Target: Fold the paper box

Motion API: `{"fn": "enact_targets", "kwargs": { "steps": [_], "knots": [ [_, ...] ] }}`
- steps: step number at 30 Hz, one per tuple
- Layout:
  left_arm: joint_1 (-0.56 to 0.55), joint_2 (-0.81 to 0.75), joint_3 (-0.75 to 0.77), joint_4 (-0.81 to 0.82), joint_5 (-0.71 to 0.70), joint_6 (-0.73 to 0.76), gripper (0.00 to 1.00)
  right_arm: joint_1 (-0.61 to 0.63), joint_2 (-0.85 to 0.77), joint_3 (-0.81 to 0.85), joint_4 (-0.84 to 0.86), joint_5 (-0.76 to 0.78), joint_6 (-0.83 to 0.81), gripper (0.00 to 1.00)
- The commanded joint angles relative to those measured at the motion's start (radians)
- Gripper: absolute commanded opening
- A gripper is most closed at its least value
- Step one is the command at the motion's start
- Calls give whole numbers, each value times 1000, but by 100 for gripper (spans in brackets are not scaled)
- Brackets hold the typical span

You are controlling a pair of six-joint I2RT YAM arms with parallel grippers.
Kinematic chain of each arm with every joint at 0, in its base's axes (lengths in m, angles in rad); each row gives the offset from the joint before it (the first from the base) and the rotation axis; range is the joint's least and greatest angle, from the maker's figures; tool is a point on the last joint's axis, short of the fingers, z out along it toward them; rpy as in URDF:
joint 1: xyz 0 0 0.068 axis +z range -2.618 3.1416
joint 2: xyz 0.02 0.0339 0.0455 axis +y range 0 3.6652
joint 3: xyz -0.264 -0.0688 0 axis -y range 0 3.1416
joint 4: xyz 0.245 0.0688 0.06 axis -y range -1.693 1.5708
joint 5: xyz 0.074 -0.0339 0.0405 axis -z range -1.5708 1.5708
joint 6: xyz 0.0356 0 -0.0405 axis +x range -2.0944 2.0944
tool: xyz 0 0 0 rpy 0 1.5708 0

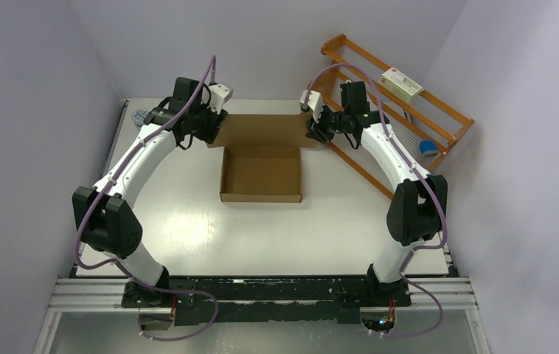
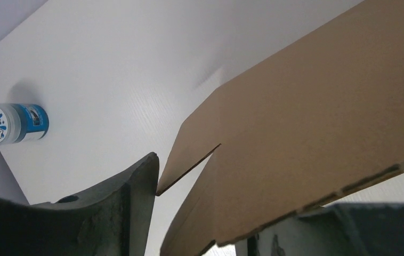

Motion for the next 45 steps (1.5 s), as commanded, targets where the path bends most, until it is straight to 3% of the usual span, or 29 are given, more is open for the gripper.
{"fn": "enact_targets", "kwargs": {
  "steps": [1, 8, 13, 19, 22, 26, 36, 45],
  "knots": [
    [-1, -6, 24, -38, 19, 16, 51, -6, 0, 35, 15, -22, 10, 35],
    [-1, -40, -7, -24, 4, 25, 33, -7, -6, 28, 43, -5, 28, 27],
    [-1, -59, -16, -24, 71, -15, 27, -7, -14, 21, 67, 18, 85, 19],
    [-1, -75, -11, -31, 120, -138, 21, -5, -26, 8, 133, 21, 280, 12],
    [-1, -78, -17, -20, 157, -222, 14, 4, -33, -1, 142, 36, 375, 8],
    [-1, -87, -64, 16, 224, -343, 15, 48, -59, -46, 176, 130, 493, 1],
    [-4, -82, -103, 73, 286, -459, 14, 207, -83, -121, 123, 516, 800, 0],
    [-4, -117, -145, 122, 319, -512, 14, 260, -77, -59, 17, 660, 1085, 0]
  ]
}}
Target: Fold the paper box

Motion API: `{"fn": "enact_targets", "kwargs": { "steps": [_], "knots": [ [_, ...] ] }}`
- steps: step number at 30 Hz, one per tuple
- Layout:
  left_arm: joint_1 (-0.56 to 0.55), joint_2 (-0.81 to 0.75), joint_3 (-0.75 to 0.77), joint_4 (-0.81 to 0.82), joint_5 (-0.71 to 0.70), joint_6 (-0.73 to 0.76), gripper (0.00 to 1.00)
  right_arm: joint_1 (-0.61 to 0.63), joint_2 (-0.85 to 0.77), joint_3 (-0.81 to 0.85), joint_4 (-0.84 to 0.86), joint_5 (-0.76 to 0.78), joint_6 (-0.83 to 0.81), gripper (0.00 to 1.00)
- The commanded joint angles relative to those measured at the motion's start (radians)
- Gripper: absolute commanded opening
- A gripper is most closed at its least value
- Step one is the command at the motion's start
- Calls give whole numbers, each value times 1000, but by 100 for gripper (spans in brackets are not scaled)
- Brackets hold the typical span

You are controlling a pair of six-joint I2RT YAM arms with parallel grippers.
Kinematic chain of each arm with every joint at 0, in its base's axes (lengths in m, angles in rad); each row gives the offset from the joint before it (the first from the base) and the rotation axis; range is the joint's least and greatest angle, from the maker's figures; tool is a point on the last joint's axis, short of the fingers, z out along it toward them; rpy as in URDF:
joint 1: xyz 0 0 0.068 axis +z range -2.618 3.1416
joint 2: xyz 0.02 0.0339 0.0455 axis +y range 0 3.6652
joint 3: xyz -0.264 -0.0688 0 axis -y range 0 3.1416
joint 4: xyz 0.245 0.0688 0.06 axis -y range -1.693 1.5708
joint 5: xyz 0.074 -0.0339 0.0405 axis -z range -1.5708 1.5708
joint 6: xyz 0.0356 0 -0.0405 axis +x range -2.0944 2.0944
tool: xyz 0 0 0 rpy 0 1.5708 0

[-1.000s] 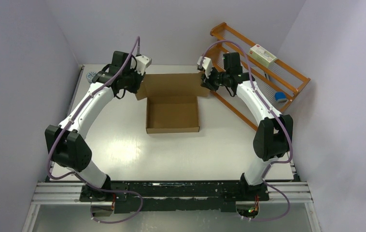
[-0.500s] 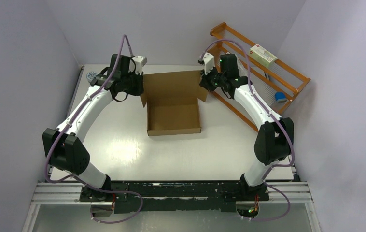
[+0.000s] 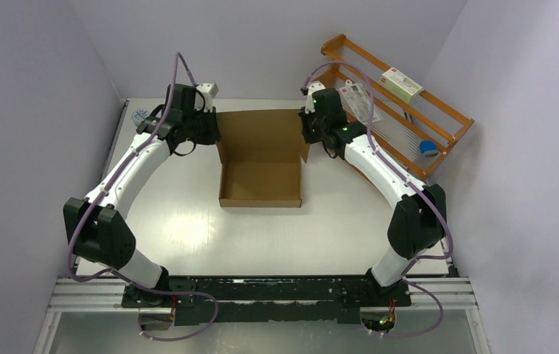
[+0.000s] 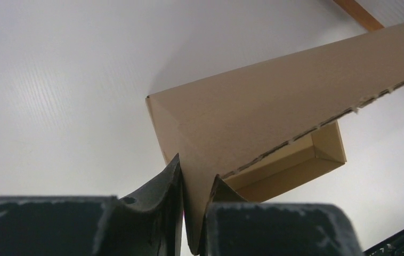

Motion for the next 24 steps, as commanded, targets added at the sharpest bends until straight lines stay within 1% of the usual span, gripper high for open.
{"fn": "enact_targets", "kwargs": {
  "steps": [1, 5, 10, 12, 15, 17, 24],
  "knots": [
    [-20, -52, -57, 78, 163, -76, 14, 44, 9, 19, -104, 3, 250, 0],
    [-20, -82, -112, 116, 177, -98, 14, 46, 17, 32, -103, 23, 378, 0],
    [-20, -97, -133, 121, 189, -105, 14, 45, 74, 116, -197, 114, 488, 0],
    [-20, -107, -147, 140, 192, -116, 14, 47, 74, 118, -198, 110, 510, 0],
    [-20, -121, -170, 174, 196, -143, 14, 55, 46, 69, -144, 95, 548, 0],
    [-20, -129, -183, 202, 204, -167, 14, 69, 29, 34, -109, 124, 567, 0],
    [-20, -151, -222, 295, 217, -264, 15, 101, 21, 9, -83, 194, 572, 0]
  ]
}}
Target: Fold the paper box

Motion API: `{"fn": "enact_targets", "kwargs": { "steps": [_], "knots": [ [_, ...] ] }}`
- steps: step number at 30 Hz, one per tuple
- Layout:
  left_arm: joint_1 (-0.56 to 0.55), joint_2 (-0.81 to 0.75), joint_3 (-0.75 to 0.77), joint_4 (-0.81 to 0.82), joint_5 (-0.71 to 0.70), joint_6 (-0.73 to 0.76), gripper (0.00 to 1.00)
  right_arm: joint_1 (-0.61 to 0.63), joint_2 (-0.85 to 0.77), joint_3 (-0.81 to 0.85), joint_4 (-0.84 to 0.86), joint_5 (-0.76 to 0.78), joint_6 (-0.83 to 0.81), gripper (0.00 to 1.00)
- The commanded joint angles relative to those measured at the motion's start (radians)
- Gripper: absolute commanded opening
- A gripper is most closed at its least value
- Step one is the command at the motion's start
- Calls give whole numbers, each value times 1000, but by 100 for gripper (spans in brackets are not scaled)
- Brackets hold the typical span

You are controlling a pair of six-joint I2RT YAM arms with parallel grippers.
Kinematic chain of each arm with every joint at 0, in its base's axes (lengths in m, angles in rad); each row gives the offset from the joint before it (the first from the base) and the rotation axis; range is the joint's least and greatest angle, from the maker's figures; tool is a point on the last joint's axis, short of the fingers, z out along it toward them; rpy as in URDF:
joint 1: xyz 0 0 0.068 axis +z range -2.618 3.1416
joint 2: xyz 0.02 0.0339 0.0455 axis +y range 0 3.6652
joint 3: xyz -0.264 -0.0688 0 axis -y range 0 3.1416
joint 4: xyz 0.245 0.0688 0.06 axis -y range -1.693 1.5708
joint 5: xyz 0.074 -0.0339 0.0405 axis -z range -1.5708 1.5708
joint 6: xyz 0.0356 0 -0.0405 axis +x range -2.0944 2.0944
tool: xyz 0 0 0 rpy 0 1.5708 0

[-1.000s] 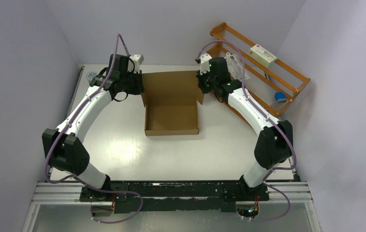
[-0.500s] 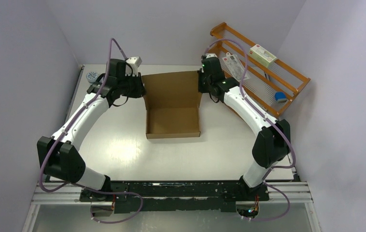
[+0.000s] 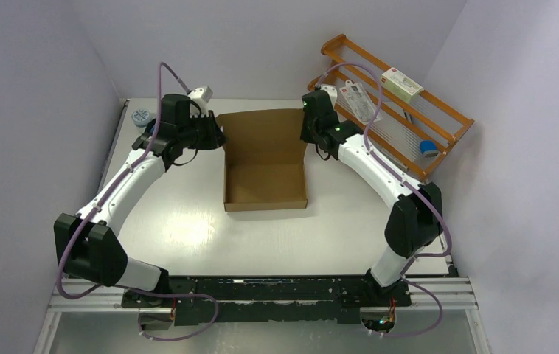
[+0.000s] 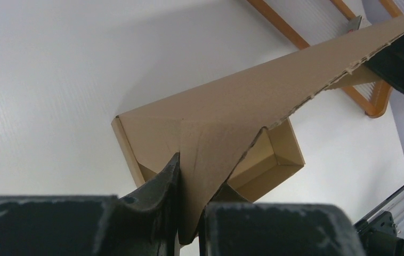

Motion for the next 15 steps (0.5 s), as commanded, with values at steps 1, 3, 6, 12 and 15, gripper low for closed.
{"fn": "enact_targets", "kwargs": {
  "steps": [1, 3, 6, 12, 15],
  "knots": [
    [-19, -27, -49, 110, 118, -129, 15, 49, -6, -50, 21, -79, 142, 0],
    [-19, -33, -69, 137, 117, -155, 16, 60, -8, -63, 32, -69, 147, 0],
    [-19, -29, -82, 159, 132, -168, 15, 74, -6, -86, 56, -71, 140, 0],
    [-19, -68, -145, 133, 92, -120, 16, 95, -38, -175, 97, -62, 117, 0],
    [-19, -110, -188, 129, 62, -91, 19, 98, -79, -255, 127, -56, 105, 0]
  ]
}}
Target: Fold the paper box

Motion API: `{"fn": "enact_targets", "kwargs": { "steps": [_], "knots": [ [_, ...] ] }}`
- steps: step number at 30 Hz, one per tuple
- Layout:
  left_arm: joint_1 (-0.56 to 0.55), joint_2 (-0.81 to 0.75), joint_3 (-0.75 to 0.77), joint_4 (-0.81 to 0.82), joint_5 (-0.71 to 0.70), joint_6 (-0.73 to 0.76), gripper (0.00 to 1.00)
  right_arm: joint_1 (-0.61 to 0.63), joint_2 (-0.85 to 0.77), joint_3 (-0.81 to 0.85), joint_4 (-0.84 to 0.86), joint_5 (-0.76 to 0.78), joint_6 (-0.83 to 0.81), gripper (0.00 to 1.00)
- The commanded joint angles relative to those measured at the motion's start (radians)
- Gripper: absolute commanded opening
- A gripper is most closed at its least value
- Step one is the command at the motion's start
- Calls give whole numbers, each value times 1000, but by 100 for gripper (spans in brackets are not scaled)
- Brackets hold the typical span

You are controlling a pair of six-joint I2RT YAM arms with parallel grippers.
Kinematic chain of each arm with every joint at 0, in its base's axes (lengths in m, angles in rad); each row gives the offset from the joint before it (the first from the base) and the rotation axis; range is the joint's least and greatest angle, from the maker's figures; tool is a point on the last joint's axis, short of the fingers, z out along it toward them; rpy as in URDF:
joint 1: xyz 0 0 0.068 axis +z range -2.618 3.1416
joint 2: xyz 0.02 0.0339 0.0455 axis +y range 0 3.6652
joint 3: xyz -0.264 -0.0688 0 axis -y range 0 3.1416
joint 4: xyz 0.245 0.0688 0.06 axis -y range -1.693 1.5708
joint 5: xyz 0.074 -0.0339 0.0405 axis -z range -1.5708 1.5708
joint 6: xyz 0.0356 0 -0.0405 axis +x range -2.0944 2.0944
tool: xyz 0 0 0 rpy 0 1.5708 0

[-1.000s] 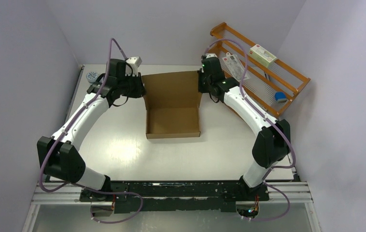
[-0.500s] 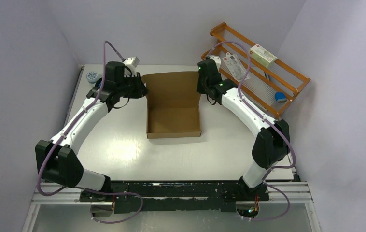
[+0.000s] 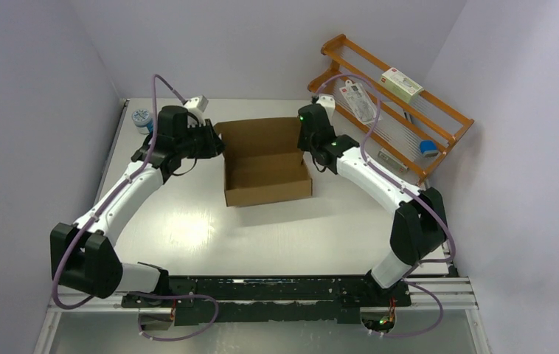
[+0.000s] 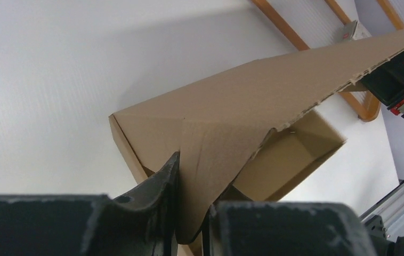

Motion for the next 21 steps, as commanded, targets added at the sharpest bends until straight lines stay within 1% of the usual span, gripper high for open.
{"fn": "enact_targets", "kwargs": {
  "steps": [1, 3, 8, 10, 13, 16, 19, 21],
  "knots": [
    [-26, -60, -65, 16, 62, 0, 20, 49, -43, -129, -14, -151, 81, 0],
    [-26, -84, -91, 10, 48, 24, 24, 50, -81, -187, 26, -171, 64, 0],
    [-26, -149, -181, 15, 49, 46, 32, 52, -185, -318, 117, -224, 36, 10],
    [-26, -184, -221, 17, 46, 50, 38, 51, -215, -351, 134, -247, 30, 14],
    [-26, -245, -254, -5, 18, 61, 49, 52, -262, -390, 151, -292, 18, 23],
    [-26, -305, -281, -26, -9, 67, 56, 52, -314, -427, 171, -341, 2, 36],
    [-26, -367, -302, -43, -14, 68, 61, 51, -362, -450, 175, -388, -11, 45],
    [-26, -413, -313, -59, -9, 73, 65, 52, -395, -467, 176, -430, -19, 49]
  ]
}}
